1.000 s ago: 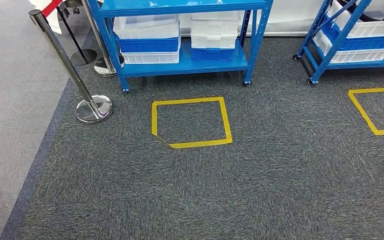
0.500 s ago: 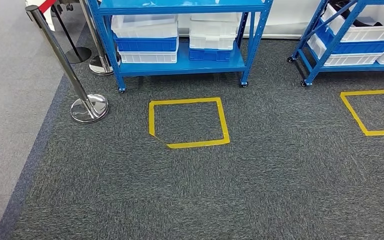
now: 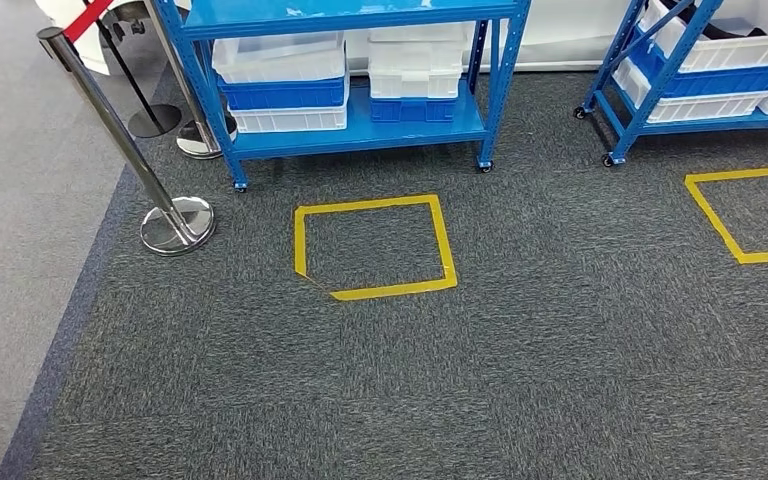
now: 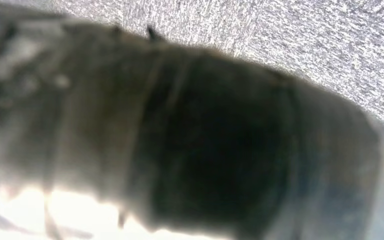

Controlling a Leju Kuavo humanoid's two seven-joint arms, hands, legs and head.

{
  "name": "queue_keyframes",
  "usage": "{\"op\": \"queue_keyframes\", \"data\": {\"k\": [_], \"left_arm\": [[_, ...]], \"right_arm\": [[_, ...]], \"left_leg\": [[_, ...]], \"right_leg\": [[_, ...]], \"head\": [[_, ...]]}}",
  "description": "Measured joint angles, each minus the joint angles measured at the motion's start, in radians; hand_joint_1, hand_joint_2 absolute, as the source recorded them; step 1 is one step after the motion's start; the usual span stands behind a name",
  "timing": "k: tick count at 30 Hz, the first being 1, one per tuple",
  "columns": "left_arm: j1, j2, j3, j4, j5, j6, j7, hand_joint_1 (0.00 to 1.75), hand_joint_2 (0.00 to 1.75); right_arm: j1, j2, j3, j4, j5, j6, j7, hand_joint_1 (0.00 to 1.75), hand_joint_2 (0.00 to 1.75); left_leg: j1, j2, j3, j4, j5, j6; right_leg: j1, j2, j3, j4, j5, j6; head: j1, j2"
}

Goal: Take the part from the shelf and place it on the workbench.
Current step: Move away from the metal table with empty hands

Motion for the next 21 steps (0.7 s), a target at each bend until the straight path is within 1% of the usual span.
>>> {"op": "queue_keyframes", "data": {"k": [1,2,3,4,5,6,7,9,10,11,12,13,14,15,16,17,18,19,20,21], "left_arm": [[0.002,0.000,0.000,0.000,0.001,-0.001,-0.002,0.00,0.00],[0.003,0.000,0.000,0.000,0.002,-0.004,-0.003,0.00,0.00],[0.004,0.001,0.000,0.000,0.004,-0.011,-0.003,0.00,0.00],[0.005,0.001,0.000,0.000,0.008,-0.021,-0.003,0.00,0.00],[0.004,0.002,0.000,0.000,0.014,-0.032,-0.003,0.00,0.00],[0.003,0.002,0.001,0.000,0.019,-0.042,-0.004,0.00,0.00],[0.002,0.002,0.001,0.000,0.024,-0.048,-0.004,0.00,0.00],[-0.001,0.001,0.001,0.000,0.028,-0.052,-0.005,0.00,0.00],[0.000,0.000,0.001,0.000,0.027,-0.051,-0.005,0.00,0.00],[0.000,0.000,0.001,0.000,0.025,-0.049,-0.005,0.00,0.00],[0.001,-0.001,0.001,0.000,0.023,-0.047,-0.005,0.00,0.00],[0.001,-0.001,0.002,0.000,0.021,-0.046,-0.005,0.00,0.00],[0.001,-0.001,0.002,0.000,0.020,-0.045,-0.005,0.00,0.00],[0.001,-0.001,0.002,0.000,0.019,-0.046,-0.005,0.00,0.00],[0.001,-0.001,0.002,0.000,0.019,-0.048,-0.005,0.00,0.00],[0.002,-0.001,0.002,0.000,0.018,-0.051,-0.006,0.00,0.00],[0.003,-0.002,0.002,0.000,0.017,-0.054,-0.006,0.00,0.00],[0.003,-0.003,0.002,0.000,0.016,-0.056,-0.006,0.00,0.00],[0.003,-0.004,0.002,0.000,0.015,-0.056,-0.005,0.00,0.00],[0.003,-0.004,0.002,0.000,0.014,-0.056,-0.003,0.00,0.00]], "right_arm": [[0.001,0.001,0.000,0.001,0.000,0.000,0.000,0.00,0.00],[0.002,0.001,0.000,0.001,0.000,0.001,0.000,0.00,0.00],[0.002,0.002,0.000,0.002,0.000,0.001,0.001,0.00,0.00],[0.002,0.003,-0.001,0.003,0.000,0.002,0.001,0.00,0.00],[0.002,0.004,-0.002,0.004,0.000,0.003,0.002,0.00,0.00],[0.003,0.004,-0.004,0.005,0.000,0.005,0.002,0.00,0.00],[0.003,0.004,-0.006,0.007,-0.001,0.007,0.002,0.00,0.00],[0.004,0.004,-0.008,0.007,-0.002,0.008,0.002,0.00,0.00],[0.004,0.004,-0.009,0.008,-0.002,0.008,0.002,0.00,0.00],[0.005,0.004,-0.010,0.008,-0.002,0.009,0.001,0.00,0.00],[0.006,0.004,-0.011,0.008,-0.002,0.009,0.001,0.00,0.00],[0.007,0.004,-0.012,0.009,-0.002,0.009,0.001,0.00,0.00],[0.008,0.004,-0.014,0.009,-0.002,0.009,0.001,0.00,0.00],[0.010,0.004,-0.015,0.010,-0.002,0.010,0.002,0.00,0.00],[0.012,0.004,-0.015,0.011,0.000,0.010,0.002,0.00,0.00],[0.013,0.004,-0.015,0.012,0.002,0.011,0.002,0.00,0.00],[0.014,0.004,-0.015,0.013,0.005,0.012,0.003,0.00,0.00],[0.014,0.003,-0.016,0.014,0.008,0.012,0.003,0.00,0.00],[0.013,0.003,-0.016,0.015,0.010,0.013,0.004,0.00,0.00],[0.013,0.003,-0.017,0.015,0.011,0.014,0.004,0.00,0.00]], "left_leg": [[0.000,0.000,0.000,-0.009,0.021,0.002],[-0.001,-0.001,0.019,-0.056,0.059,0.007],[-0.001,-0.001,0.049,-0.128,0.101,0.012],[-0.004,-0.003,0.080,-0.193,0.131,0.018],[-0.006,-0.004,0.103,-0.242,0.148,0.023],[-0.008,-0.004,0.114,-0.267,0.149,0.027],[-0.010,-0.005,0.118,-0.272,0.144,0.029],[-0.007,-0.004,0.127,-0.286,0.143,0.037],[-0.004,-0.003,0.135,-0.296,0.144,0.042],[-0.001,-0.001,0.144,-0.305,0.145,0.048],[0.000,0.001,0.150,-0.311,0.144,0.052],[0.000,0.002,0.154,-0.313,0.142,0.056],[0.000,0.002,0.156,-0.313,0.138,0.058],[0.000,0.001,0.160,-0.313,0.134,0.058],[0.000,0.000,0.167,-0.312,0.129,0.057],[0.000,0.000,0.176,-0.312,0.122,0.054],[0.001,0.000,0.186,-0.311,0.114,0.050],[-0.001,0.000,0.193,-0.309,0.105,0.045],[-0.002,0.000,0.197,-0.306,0.098,0.039],[-0.003,0.000,0.197,-0.304,0.092,0.033]], "right_leg": [[0.001,0.002,0.005,0.000,-0.003,0.000],[0.002,0.004,0.012,0.000,-0.007,0.001],[0.003,0.005,0.019,0.000,-0.012,0.003],[0.006,0.006,0.024,0.002,-0.018,0.006],[0.007,0.007,0.026,0.003,-0.022,0.010],[0.008,0.007,0.026,0.003,-0.025,0.014],[0.008,0.006,0.026,0.002,-0.027,0.018],[0.008,0.005,0.031,0.000,-0.032,0.027],[0.008,0.004,0.029,0.012,-0.040,0.032],[0.008,0.003,0.015,0.043,-0.057,0.037],[0.005,0.002,-0.013,0.095,-0.081,0.041],[0.003,0.002,-0.052,0.161,-0.106,0.045],[0.001,0.001,-0.093,0.224,-0.124,0.048],[-0.002,0.001,-0.123,0.265,-0.126,0.052],[-0.005,0.001,-0.136,0.269,-0.106,0.054],[-0.008,0.000,-0.128,0.233,-0.067,0.056],[-0.010,-0.001,-0.106,0.170,-0.020,0.056],[-0.010,-0.003,-0.082,0.109,0.014,0.055],[-0.008,-0.004,-0.060,0.059,0.032,0.051],[-0.005,-0.005,-0.048,0.033,0.034,0.047]], "head": [[0.000,0.000],[0.000,0.000],[0.000,0.000],[0.000,0.000],[0.000,0.000],[0.001,0.000],[0.001,0.000],[0.001,0.000],[0.002,0.000],[0.003,0.000],[0.004,0.000],[0.005,0.000],[0.005,0.000],[0.005,0.000],[0.005,0.000],[0.005,0.000],[0.005,0.000],[0.005,0.000],[0.005,0.000],[0.005,0.000]]}}
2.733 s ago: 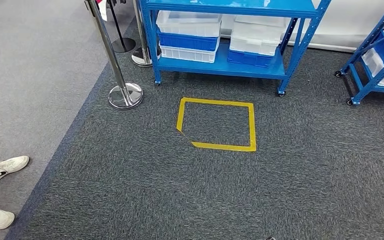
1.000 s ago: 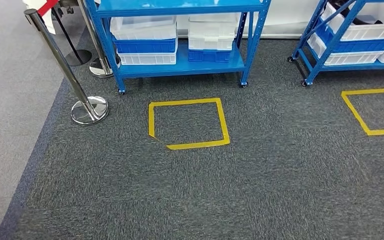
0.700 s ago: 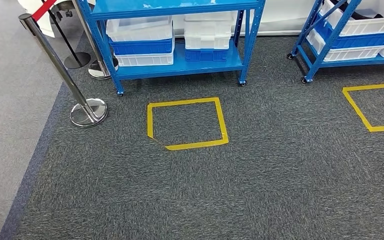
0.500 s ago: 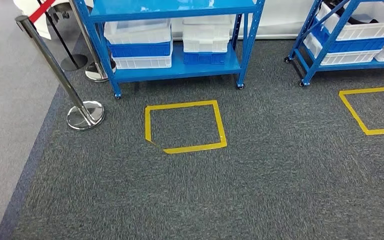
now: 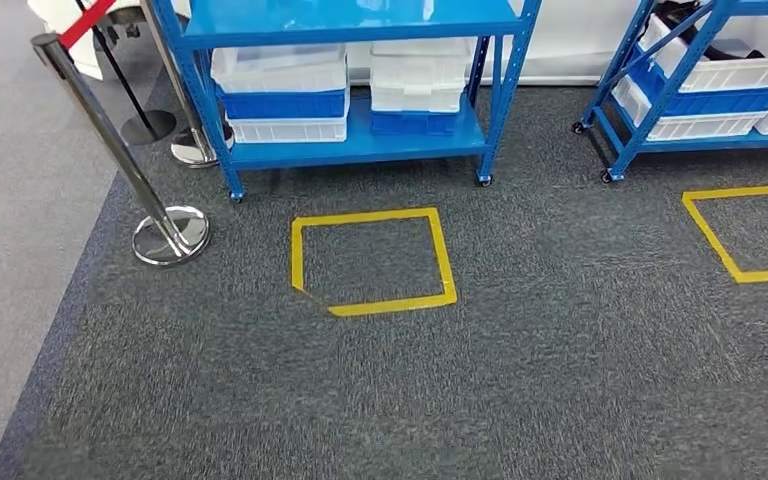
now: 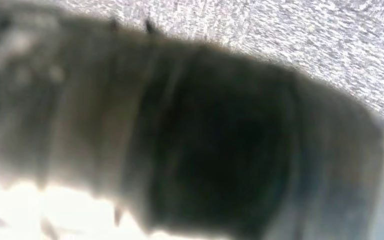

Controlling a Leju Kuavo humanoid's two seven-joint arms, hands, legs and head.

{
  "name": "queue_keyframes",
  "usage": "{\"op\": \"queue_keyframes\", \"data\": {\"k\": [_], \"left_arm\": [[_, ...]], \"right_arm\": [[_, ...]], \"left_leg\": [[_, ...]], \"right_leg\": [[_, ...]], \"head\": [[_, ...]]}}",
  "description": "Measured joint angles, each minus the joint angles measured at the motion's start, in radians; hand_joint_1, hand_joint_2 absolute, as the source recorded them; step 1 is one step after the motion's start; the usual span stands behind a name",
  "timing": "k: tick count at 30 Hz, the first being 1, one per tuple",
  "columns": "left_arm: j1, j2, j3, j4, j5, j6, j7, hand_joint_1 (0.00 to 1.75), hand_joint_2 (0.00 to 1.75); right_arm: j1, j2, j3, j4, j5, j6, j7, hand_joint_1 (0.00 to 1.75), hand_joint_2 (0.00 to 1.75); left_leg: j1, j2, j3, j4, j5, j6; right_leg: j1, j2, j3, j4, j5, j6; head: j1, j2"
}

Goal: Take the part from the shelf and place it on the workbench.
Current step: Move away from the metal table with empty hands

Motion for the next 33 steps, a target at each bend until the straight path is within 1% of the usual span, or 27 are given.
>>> {"op": "queue_keyframes", "data": {"k": [1,3,4,5,6,8,9,10,11,12,13,14,15,17,19,20,21,23,24,25,26,27,28,29,30,31,33], "left_arm": [[-0.001,0.000,0.000,0.000,-0.004,0.000,0.003,0.00,0.00],[-0.004,-0.001,-0.001,0.000,-0.016,0.004,0.014,0.00,0.00],[-0.005,-0.001,-0.002,0.000,-0.021,0.006,0.020,0.00,0.00],[-0.005,-0.002,-0.002,0.000,-0.025,0.009,0.024,0.00,0.00],[-0.005,-0.003,-0.003,0.000,-0.027,0.011,0.027,0.00,0.00],[-0.005,-0.004,-0.003,0.000,-0.028,0.016,0.033,0.00,0.00],[-0.004,-0.004,-0.003,0.000,-0.027,0.018,0.035,0.00,0.00],[-0.003,-0.004,-0.003,0.000,-0.027,0.020,0.035,0.00,0.00],[-0.001,-0.004,-0.003,0.000,-0.027,0.021,0.035,0.00,0.00],[0.000,-0.004,-0.003,0.000,-0.027,0.021,0.034,0.00,0.00],[0.001,-0.003,-0.003,0.000,-0.027,0.021,0.034,0.00,0.00],[0.001,-0.003,-0.003,0.000,-0.027,0.021,0.033,0.00,0.00],[0.000,-0.003,-0.003,0.000,-0.027,0.021,0.032,0.00,0.00],[-0.004,-0.002,-0.003,0.000,-0.028,0.021,0.029,0.00,0.00],[-0.004,-0.002,-0.003,0.000,-0.030,0.021,0.026,0.00,0.00],[-0.003,-0.003,-0.003,0.000,-0.030,0.021,0.025,0.00,0.00],[-0.003,-0.003,-0.003,0.000,-0.030,0.021,0.022,0.00,0.00],[-0.004,-0.003,-0.003,0.000,-0.030,0.021,0.019,0.00,0.00],[-0.005,-0.003,-0.003,0.000,-0.030,0.022,0.019,0.00,0.00],[-0.005,-0.003,-0.003,0.000,-0.030,0.022,0.019,0.00,0.00],[-0.005,-0.003,-0.003,0.000,-0.030,0.023,0.019,0.00,0.00],[-0.004,-0.003,-0.003,0.000,-0.030,0.023,0.019,0.00,0.00],[-0.003,-0.004,-0.003,0.000,-0.030,0.023,0.019,0.00,0.00],[-0.002,-0.005,-0.003,0.000,-0.030,0.023,0.018,0.00,0.00],[-0.003,-0.005,-0.003,0.000,-0.030,0.024,0.018,0.00,0.00],[-0.004,-0.006,-0.003,0.000,-0.030,0.024,0.018,0.00,0.00],[-0.008,-0.006,-0.003,0.000,-0.030,0.027,0.018,0.00,0.00]], "right_arm": [[0.000,0.000,0.000,0.000,0.001,0.002,0.000,0.00,0.00],[0.001,0.000,-0.001,0.001,0.004,0.007,-0.002,0.00,0.00],[0.002,0.000,-0.001,0.001,0.007,0.011,-0.003,0.00,0.00],[0.002,0.001,-0.001,0.001,0.011,0.013,-0.004,0.00,0.00],[0.001,0.001,-0.001,0.002,0.014,0.015,-0.004,0.00,0.00],[0.000,0.001,-0.001,0.002,0.019,0.017,-0.004,0.00,0.00],[0.000,0.002,-0.001,0.002,0.019,0.019,-0.002,0.00,0.00],[0.000,0.003,-0.001,0.002,0.019,0.020,0.000,0.00,0.00],[0.000,0.004,-0.001,0.003,0.019,0.021,0.002,0.00,0.00],[0.001,0.005,-0.001,0.003,0.019,0.022,0.004,0.00,0.00],[0.001,0.007,-0.001,0.004,0.020,0.023,0.005,0.00,0.00],[0.000,0.009,-0.001,0.006,0.022,0.024,0.006,0.00,0.00],[-0.001,0.011,-0.001,0.007,0.026,0.025,0.008,0.00,0.00],[-0.003,0.014,-0.001,0.008,0.033,0.028,0.013,0.00,0.00],[-0.003,0.016,-0.001,0.008,0.036,0.032,0.014,0.00,0.00],[-0.004,0.018,-0.001,0.008,0.037,0.033,0.015,0.00,0.00],[-0.004,0.019,-0.001,0.009,0.038,0.034,0.016,0.00,0.00],[-0.004,0.020,-0.001,0.009,0.039,0.037,0.019,0.00,0.00],[-0.003,0.021,-0.001,0.009,0.040,0.038,0.021,0.00,0.00],[-0.001,0.021,-0.001,0.010,0.040,0.039,0.022,0.00,0.00],[0.000,0.021,-0.001,0.011,0.040,0.039,0.023,0.00,0.00],[0.001,0.021,-0.001,0.011,0.040,0.040,0.023,0.00,0.00],[0.002,0.021,-0.001,0.012,0.040,0.040,0.023,0.00,0.00],[0.003,0.021,-0.001,0.013,0.040,0.040,0.023,0.00,0.00],[0.003,0.021,-0.001,0.014,0.040,0.040,0.023,0.00,0.00],[0.003,0.021,-0.001,0.014,0.040,0.040,0.023,0.00,0.00],[0.004,0.021,-0.001,0.015,0.042,0.040,0.023,0.00,0.00]], "left_leg": [[-0.001,0.000,-0.001,0.001,-0.004,-0.006],[0.000,0.002,0.003,0.002,-0.011,-0.016],[0.001,0.002,0.002,0.013,-0.020,-0.020],[0.003,0.001,-0.008,0.042,-0.036,-0.024],[0.004,0.000,-0.032,0.092,-0.060,-0.027],[0.004,0.000,-0.111,0.227,-0.107,-0.031],[0.004,0.000,-0.145,0.275,-0.113,-0.031],[0.004,0.000,-0.165,0.291,-0.099,-0.030],[0.003,0.000,-0.165,0.265,-0.064,-0.027],[0.002,-0.001,-0.148,0.206,-0.015,-0.021],[0.000,-0.001,-0.126,0.144,0.023,-0.013],[-0.003,-0.001,-0.103,0.087,0.048,-0.007],[-0.006,-0.001,-0.089,0.052,0.057,-0.003],[-0.010,-0.002,-0.079,0.031,0.049,0.001],[-0.005,-0.002,-0.067,0.014,0.052,0.008],[-0.001,-0.002,-0.058,0.003,0.055,0.012],[0.002,-0.001,-0.050,-0.007,0.056,0.016],[0.001,0.000,-0.042,-0.011,0.051,0.022],[0.001,-0.001,-0.038,-0.010,0.047,0.023],[0.002,-0.002,-0.032,-0.010,0.041,0.023],[0.002,-0.003,-0.024,-0.010,0.034,0.020],[0.003,-0.004,-0.013,-0.009,0.027,0.017],[0.004,-0.004,-0.004,-0.008,0.017,0.012],[0.003,-0.004,0.002,-0.005,0.008,0.005],[0.001,-0.004,0.006,-0.003,0.000,-0.002],[0.001,-0.004,0.008,-0.002,-0.006,-0.008],[0.000,-0.003,0.012,-0.004,-0.012,-0.019]], "right_leg": [[0.003,0.000,0.004,-0.006,-0.009,-0.005],[0.002,0.002,0.009,-0.012,-0.014,-0.016],[0.000,0.002,0.014,-0.015,-0.016,-0.023],[-0.001,0.003,0.020,-0.019,-0.018,-0.029],[-0.002,0.002,0.026,-0.021,-0.020,-0.035],[0.002,0.002,0.033,-0.021,-0.028,-0.044],[0.004,0.003,0.038,-0.021,-0.033,-0.046],[0.006,0.004,0.045,-0.021,-0.038,-0.047],[0.008,0.005,0.053,-0.021,-0.043,-0.047],[0.009,0.006,0.063,-0.021,-0.049,-0.046],[0.011,0.007,0.070,-0.021,-0.055,-0.045],[0.012,0.008,0.074,-0.021,-0.061,-0.042],[0.013,0.008,0.075,-0.022,-0.065,-0.038],[0.011,0.007,0.075,-0.026,-0.068,-0.027],[0.011,0.004,0.080,-0.025,-0.075,-0.018],[0.011,0.004,0.073,-0.006,-0.087,-0.014],[0.010,0.004,0.055,0.033,-0.107,-0.010],[0.005,0.004,-0.017,0.157,-0.156,-0.003],[0.001,0.004,-0.053,0.210,-0.167,0.001],[-0.002,0.004,-0.077,0.236,-0.159,0.005],[-0.006,0.003,-0.083,0.224,-0.130,0.008],[-0.009,0.003,-0.070,0.177,-0.086,0.011],[-0.011,0.002,-0.049,0.112,-0.041,0.011],[-0.010,0.002,-0.025,0.055,-0.012,0.010],[-0.008,0.001,-0.008,0.016,0.002,0.006],[-0.005,0.001,0.001,-0.002,0.001,0.001],[-0.002,0.003,0.006,-0.006,-0.009,-0.011]], "head": [[0.000,0.000],[-0.001,0.000],[-0.001,0.000],[-0.001,0.000],[-0.001,0.000],[-0.001,0.000],[-0.001,0.000],[-0.001,0.000],[-0.001,0.000],[-0.001,0.000],[-0.001,0.000],[-0.001,0.000],[0.000,0.000],[0.000,0.000],[0.000,0.000],[0.001,0.000],[0.001,0.000],[0.002,0.000],[0.002,0.000],[0.002,0.000],[0.002,0.000],[0.002,0.000],[0.002,0.000],[0.003,0.000],[0.003,0.000],[0.003,0.000],[0.002,0.000]]}}
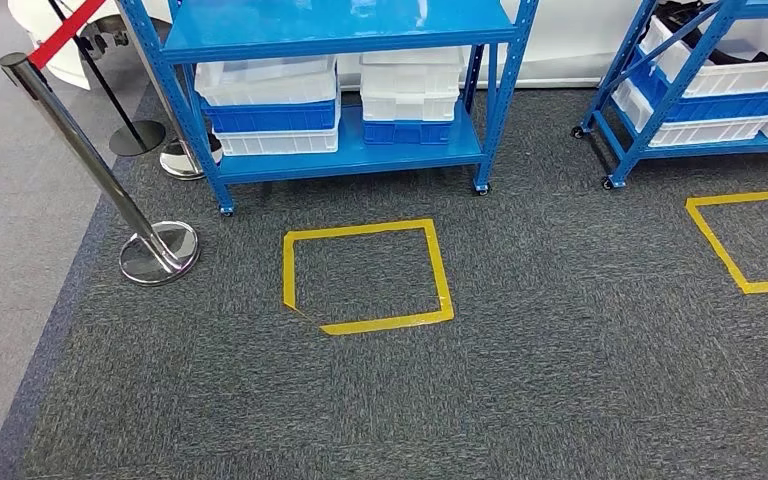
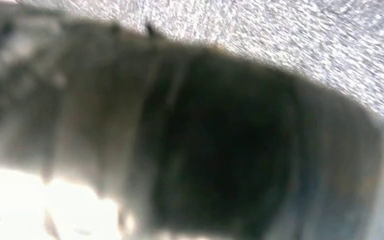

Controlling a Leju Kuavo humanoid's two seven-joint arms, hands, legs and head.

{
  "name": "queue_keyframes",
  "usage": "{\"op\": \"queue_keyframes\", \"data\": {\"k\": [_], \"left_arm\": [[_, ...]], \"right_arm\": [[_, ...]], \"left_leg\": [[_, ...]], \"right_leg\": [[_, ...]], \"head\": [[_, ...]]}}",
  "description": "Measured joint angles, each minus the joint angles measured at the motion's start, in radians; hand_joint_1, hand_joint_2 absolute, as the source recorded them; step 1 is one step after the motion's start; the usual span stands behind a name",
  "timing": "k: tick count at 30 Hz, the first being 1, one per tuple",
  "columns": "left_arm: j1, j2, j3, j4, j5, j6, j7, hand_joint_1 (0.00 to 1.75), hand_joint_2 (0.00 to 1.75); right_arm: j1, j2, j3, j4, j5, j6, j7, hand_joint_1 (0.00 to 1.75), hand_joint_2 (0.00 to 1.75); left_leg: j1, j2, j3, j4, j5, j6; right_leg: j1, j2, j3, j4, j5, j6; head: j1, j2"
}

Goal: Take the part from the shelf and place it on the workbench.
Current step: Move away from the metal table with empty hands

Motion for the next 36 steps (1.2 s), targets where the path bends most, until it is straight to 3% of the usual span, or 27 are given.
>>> {"op": "queue_keyframes", "data": {"k": [2,3,6,7,8,10,12,13,16,18,21,22,23,24,26,27,30,33,36], "left_arm": [[-0.002,0.000,0.000,0.000,0.000,0.012,0.004,0.00,0.00],[-0.003,0.000,0.000,0.000,0.000,0.019,0.009,0.00,0.00],[0.000,-0.001,0.000,0.000,0.000,0.035,0.022,0.00,0.00],[0.001,-0.001,0.000,0.000,0.000,0.037,0.023,0.00,0.00],[0.004,-0.001,0.000,0.000,0.000,0.038,0.025,0.00,0.00],[0.007,0.000,0.000,0.000,0.000,0.040,0.027,0.00,0.00],[0.008,0.000,0.000,0.000,0.000,0.042,0.029,0.00,0.00],[0.007,0.001,0.000,0.000,0.000,0.042,0.030,0.00,0.00],[0.004,0.000,0.000,0.000,0.000,0.040,0.027,0.00,0.00],[0.006,0.000,0.001,0.000,0.000,0.039,0.019,0.00,0.00],[0.006,-0.001,0.001,0.000,0.001,0.039,0.013,0.00,0.00],[0.005,-0.001,0.001,0.000,0.000,0.041,0.013,0.00,0.00],[0.005,-0.001,0.001,0.000,0.000,0.044,0.014,0.00,0.00],[0.006,-0.001,0.001,0.000,0.000,0.047,0.016,0.00,0.00],[0.008,-0.002,0.001,0.000,0.000,0.053,0.018,0.00,0.00],[0.008,-0.003,0.001,0.000,0.001,0.054,0.018,0.00,0.00],[0.004,-0.004,0.001,0.000,0.004,0.053,0.016,0.00,0.00],[0.003,-0.004,0.001,0.000,0.004,0.052,0.017,0.00,0.00],[0.001,-0.004,0.001,0.000,0.004,0.051,0.016,0.00,0.00]], "right_arm": [[0.002,0.000,0.000,0.001,0.006,0.000,0.001,0.00,0.00],[0.003,0.001,0.000,0.001,0.010,0.001,0.003,0.00,0.00],[0.004,0.001,-0.003,0.002,0.014,0.005,0.013,0.00,0.00],[0.005,0.001,-0.004,0.002,0.014,0.007,0.015,0.00,0.00],[0.006,0.001,-0.004,0.003,0.015,0.009,0.017,0.00,0.00],[0.008,0.002,-0.004,0.004,0.017,0.015,0.026,0.00,0.00],[0.007,0.005,-0.005,0.006,0.024,0.024,0.045,0.00,0.00],[0.006,0.006,-0.005,0.008,0.027,0.029,0.060,0.00,0.00],[0.006,0.009,-0.005,0.010,0.030,0.056,0.116,0.00,0.00],[0.006,0.009,-0.005,0.011,0.030,0.075,0.143,0.00,0.00],[0.007,0.009,-0.007,0.011,0.029,0.090,0.158,0.00,0.00],[0.008,0.009,-0.007,0.011,0.029,0.094,0.159,0.00,0.00],[0.009,0.010,-0.007,0.011,0.029,0.097,0.159,0.00,0.00],[0.011,0.010,-0.008,0.012,0.029,0.099,0.157,0.00,0.00],[0.012,0.010,-0.009,0.012,0.027,0.100,0.148,0.00,0.00],[0.012,0.010,-0.010,0.012,0.027,0.101,0.140,0.00,0.00],[0.013,0.010,-0.012,0.013,0.028,0.103,0.124,0.00,0.00],[0.016,0.013,-0.012,0.013,0.032,0.105,0.124,0.00,0.00],[0.012,0.017,-0.012,0.013,0.034,0.111,0.125,0.00,0.00]], "left_leg": [[0.003,0.000,-0.003,0.023,-0.018,-0.009],[0.004,0.000,-0.021,0.063,-0.038,-0.013],[0.006,0.000,-0.140,0.267,-0.107,-0.020],[0.006,0.000,-0.171,0.306,-0.106,-0.021],[0.006,0.000,-0.185,0.307,-0.083,-0.020],[0.005,0.000,-0.159,0.202,0.010,-0.011],[-0.001,0.000,-0.116,0.084,0.066,0.001],[-0.004,-0.001,-0.103,0.051,0.071,0.007],[-0.004,-0.004,-0.084,0.019,0.062,0.021],[0.000,-0.004,-0.062,0.005,0.061,0.032],[0.000,-0.004,-0.045,0.000,0.051,0.041],[-0.001,-0.005,-0.039,0.001,0.046,0.041],[-0.002,-0.006,-0.031,0.001,0.039,0.041],[-0.002,-0.007,-0.020,0.001,0.032,0.039],[-0.002,-0.006,0.003,0.001,0.015,0.034],[-0.002,-0.007,0.010,0.001,0.008,0.029],[-0.003,-0.008,0.020,0.011,-0.002,0.010],[-0.003,-0.007,0.015,0.059,-0.022,-0.006],[0.001,-0.007,-0.080,0.217,-0.101,-0.020]], "right_leg": [[-0.003,0.001,0.010,-0.009,-0.004,-0.012],[-0.005,0.000,0.016,-0.014,-0.007,-0.018],[-0.002,-0.001,0.033,-0.017,-0.020,-0.031],[-0.001,0.000,0.040,-0.017,-0.026,-0.031],[0.000,0.001,0.049,-0.017,-0.033,-0.031],[0.000,0.004,0.069,-0.017,-0.048,-0.028],[0.002,0.006,0.081,-0.017,-0.063,-0.019],[0.003,0.005,0.083,-0.020,-0.068,-0.013],[0.002,0.002,0.099,-0.019,-0.063,0.005],[0.000,0.001,0.087,0.021,-0.084,0.011],[-0.001,0.001,-0.015,0.188,-0.156,0.021],[-0.002,0.001,-0.048,0.227,-0.161,0.023],[-0.002,0.001,-0.066,0.234,-0.146,0.023],[-0.002,0.001,-0.064,0.203,-0.110,0.021],[0.001,0.000,-0.029,0.084,-0.021,0.012],[0.005,-0.001,-0.015,0.037,-0.008,0.006],[0.015,0.000,-0.003,-0.001,-0.016,-0.017],[0.008,0.001,0.024,-0.012,-0.006,-0.034],[0.007,0.000,0.037,-0.015,-0.016,-0.043]], "head": [[0.000,0.000],[-0.001,0.000],[-0.001,0.000],[-0.001,0.000],[-0.001,0.000],[-0.001,0.000],[-0.001,0.000],[-0.001,0.000],[0.000,0.000],[0.000,0.000],[0.001,0.000],[0.001,0.000],[0.001,0.000],[0.001,0.000],[0.001,0.000],[0.001,0.000],[0.002,0.000],[0.000,0.000],[-0.002,0.000]]}}
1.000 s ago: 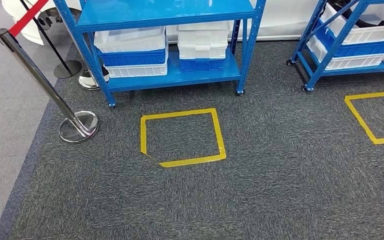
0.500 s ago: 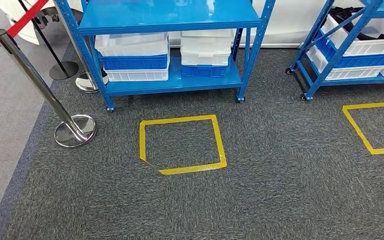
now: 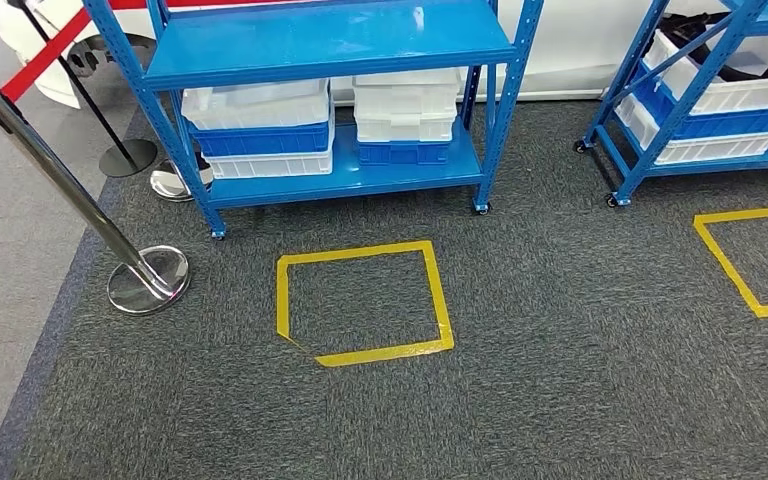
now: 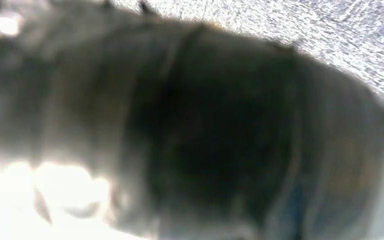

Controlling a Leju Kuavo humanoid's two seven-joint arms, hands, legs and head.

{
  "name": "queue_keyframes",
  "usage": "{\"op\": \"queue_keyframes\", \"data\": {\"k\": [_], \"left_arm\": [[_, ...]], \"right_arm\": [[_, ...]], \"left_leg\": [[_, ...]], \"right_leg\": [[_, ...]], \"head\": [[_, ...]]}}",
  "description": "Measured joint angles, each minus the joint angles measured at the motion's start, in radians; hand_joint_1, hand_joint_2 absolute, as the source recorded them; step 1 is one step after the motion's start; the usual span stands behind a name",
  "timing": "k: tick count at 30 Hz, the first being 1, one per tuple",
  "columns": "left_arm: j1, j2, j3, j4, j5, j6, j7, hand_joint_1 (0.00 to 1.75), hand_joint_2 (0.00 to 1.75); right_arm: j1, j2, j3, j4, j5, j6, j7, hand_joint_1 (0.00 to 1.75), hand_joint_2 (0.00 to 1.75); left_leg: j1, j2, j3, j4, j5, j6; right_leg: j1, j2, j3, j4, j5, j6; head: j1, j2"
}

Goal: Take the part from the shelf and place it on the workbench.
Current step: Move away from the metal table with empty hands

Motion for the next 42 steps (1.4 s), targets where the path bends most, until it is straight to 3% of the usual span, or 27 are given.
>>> {"op": "queue_keyframes", "data": {"k": [1,2,3,5,6,8,9,11,13,16,17,18,21,22,24,27,29,31,32,33,34,36,38,40,42], "left_arm": [[0.000,0.000,0.000,0.000,0.000,0.000,0.000,0.00,0.00],[0.001,0.000,0.000,0.000,0.000,0.000,0.000,0.00,0.00],[0.003,0.000,0.000,0.000,0.000,0.002,0.000,0.00,0.00],[0.008,0.003,0.000,0.000,0.000,0.005,0.000,0.00,0.00],[0.009,0.005,0.000,0.000,0.000,0.006,0.001,0.00,0.00],[0.009,0.007,0.001,0.000,0.000,0.008,0.002,0.00,0.00],[0.008,0.008,0.001,0.000,0.000,0.009,0.002,0.00,0.00],[0.010,0.008,0.001,0.000,0.001,0.011,0.002,0.00,0.00],[0.011,0.007,0.001,0.000,0.002,0.011,-0.001,0.00,0.00],[0.008,0.007,0.001,0.000,0.005,0.010,-0.006,0.00,0.00],[0.008,0.007,0.002,0.000,0.005,0.010,-0.007,0.00,0.00],[0.009,0.008,0.002,0.000,0.005,0.010,-0.007,0.00,0.00],[0.011,0.006,0.002,0.000,0.005,0.010,-0.009,0.00,0.00],[0.011,0.005,0.002,0.000,0.005,0.010,-0.009,0.00,0.00],[0.009,0.003,0.003,0.000,0.005,0.010,-0.009,0.00,0.00],[0.006,0.002,0.003,0.000,0.008,-0.005,-0.010,0.00,0.00],[0.004,0.001,0.003,0.000,0.012,-0.015,-0.010,0.00,0.00],[0.002,0.000,0.003,0.000,0.014,-0.018,-0.011,0.00,0.00],[0.002,0.000,0.003,0.000,0.014,-0.021,-0.012,0.00,0.00],[0.004,0.000,0.003,0.000,0.014,-0.026,-0.014,0.00,0.00],[0.006,0.000,0.004,0.000,0.015,-0.032,-0.015,0.00,0.00],[0.010,0.001,0.004,0.000,0.015,-0.039,-0.011,0.00,0.00],[0.009,0.001,0.004,0.000,0.012,-0.041,-0.002,0.00,0.00],[0.008,0.001,0.005,0.000,0.008,-0.040,0.005,0.00,0.00],[0.010,0.000,0.005,0.000,0.006,-0.038,0.006,0.00,0.00]], "right_arm": [[0.000,0.002,0.000,0.000,0.001,0.003,0.001,0.00,0.00],[0.000,0.004,0.000,0.000,0.002,0.006,0.002,0.00,0.00],[0.001,0.005,0.000,0.000,0.003,0.007,0.003,0.00,0.00],[0.003,0.009,0.000,0.001,0.008,0.008,0.005,0.00,0.00],[0.003,0.012,0.000,0.001,0.010,0.009,0.005,0.00,0.00],[0.000,0.015,0.000,0.001,0.012,0.010,0.007,0.00,0.00],[-0.002,0.016,0.000,0.002,0.013,0.010,0.008,0.00,0.00],[-0.002,0.018,0.000,0.002,0.014,0.013,0.010,0.00,0.00],[-0.004,0.021,0.000,0.002,0.015,0.016,0.014,0.00,0.00],[-0.006,0.022,0.000,0.002,0.015,0.019,0.018,0.00,0.00],[-0.004,0.022,0.000,0.003,0.015,0.020,0.019,0.00,0.00],[-0.002,0.022,0.000,0.003,0.016,0.021,0.020,0.00,0.00],[0.003,0.022,0.000,0.004,0.023,0.023,0.021,0.00,0.00],[0.003,0.022,0.000,0.004,0.025,0.023,0.021,0.00,0.00],[0.004,0.022,0.000,0.005,0.029,0.023,0.022,0.00,0.00],[0.007,0.023,0.000,0.005,0.035,0.025,0.031,0.00,0.00],[0.005,0.024,0.000,0.005,0.037,0.029,0.036,0.00,0.00],[0.004,0.024,0.000,0.005,0.037,0.032,0.036,0.00,0.00],[0.004,0.024,0.000,0.005,0.038,0.033,0.036,0.00,0.00],[0.005,0.024,0.000,0.005,0.038,0.033,0.036,0.00,0.44],[0.005,0.025,0.000,0.005,0.038,0.033,0.036,0.00,0.87],[0.006,0.026,0.000,0.006,0.038,0.033,0.037,0.00,1.75],[0.004,0.028,0.000,0.006,0.041,0.033,0.042,0.00,0.87],[0.001,0.029,0.000,0.006,0.044,0.033,0.050,0.00,0.87],[0.000,0.029,-0.001,0.006,0.044,0.033,0.057,0.00,1.75]], "left_leg": [[0.001,0.000,-0.035,0.045,-0.014,-0.003],[0.002,0.000,-0.058,0.062,-0.008,-0.004],[0.002,0.000,-0.063,0.043,0.021,-0.003],[0.001,0.001,-0.034,-0.071,0.115,0.007],[-0.002,0.001,-0.021,-0.124,0.137,0.012],[-0.008,0.002,-0.012,-0.172,0.141,0.024],[-0.010,0.002,-0.012,-0.178,0.136,0.031],[-0.006,0.002,0.006,-0.192,0.153,0.045],[-0.003,0.004,0.027,-0.203,0.154,0.053],[-0.002,0.004,0.037,-0.207,0.147,0.060],[-0.002,0.003,0.042,-0.207,0.142,0.060],[-0.002,0.002,0.049,-0.207,0.136,0.059],[-0.003,0.001,0.077,-0.206,0.113,0.051],[-0.004,0.001,0.080,-0.204,0.105,0.046],[-0.007,0.000,0.087,-0.198,0.095,0.034],[-0.006,0.000,0.093,-0.166,0.083,0.019],[-0.004,0.000,0.050,-0.085,0.041,0.010],[-0.002,0.000,-0.025,0.029,-0.011,0.002],[-0.001,0.000,-0.053,0.062,-0.021,0.000],[0.000,0.000,-0.068,0.063,-0.009,0.000],[0.001,0.000,-0.067,0.029,0.026,0.000],[0.000,0.001,-0.039,-0.091,0.120,0.004],[-0.005,0.002,-0.023,-0.163,0.147,0.014],[-0.009,0.002,-0.022,-0.171,0.148,0.027],[-0.003,0.004,-0.012,-0.184,0.170,0.041]], "right_leg": [[0.000,0.000,0.004,0.000,-0.005,0.000],[0.001,0.001,0.009,0.000,-0.010,0.000],[0.001,0.002,0.018,0.000,-0.016,0.001],[0.000,0.004,0.036,0.000,-0.029,0.006],[0.000,0.004,0.043,-0.001,-0.035,0.009],[0.000,0.003,0.050,0.001,-0.040,0.020],[0.001,0.003,0.053,0.004,-0.040,0.026],[0.002,0.002,0.060,0.020,-0.042,0.037],[0.000,0.001,0.032,0.077,-0.068,0.043],[-0.002,0.001,-0.075,0.231,-0.131,0.051],[-0.002,0.001,-0.101,0.255,-0.136,0.053],[-0.003,0.001,-0.114,0.248,-0.122,0.054],[0.000,0.000,-0.083,0.097,-0.002,0.045],[0.003,0.000,-0.073,0.056,0.015,0.039],[0.008,0.000,-0.066,0.028,0.017,0.027],[0.002,0.001,-0.040,0.016,0.025,0.011],[0.000,0.000,-0.027,0.012,0.023,0.002],[0.000,0.000,-0.022,0.012,0.016,-0.002],[0.001,0.001,-0.019,0.013,0.012,-0.003],[0.001,0.002,-0.013,0.013,0.006,-0.003],[0.000,0.004,-0.005,0.013,0.001,-0.002],[0.001,0.006,0.011,0.013,-0.011,0.003],[0.002,0.006,0.015,0.013,-0.018,0.010],[0.004,0.006,0.015,0.011,-0.021,0.020],[0.005,0.005,0.018,0.016,-0.033,0.030]], "head": [[0.000,0.000],[0.000,0.000],[0.000,0.000],[0.000,0.000],[0.000,0.000],[0.000,0.000],[0.000,0.000],[0.000,0.000],[0.001,0.000],[0.002,0.000],[0.002,0.000],[0.002,0.000],[0.002,0.000],[0.002,0.000],[0.002,0.000],[0.001,0.000],[0.000,0.000],[-0.001,0.000],[-0.001,0.000],[-0.001,0.000],[-0.001,0.000],[-0.001,0.000],[-0.001,0.000],[-0.001,0.000],[0.000,0.000]]}}
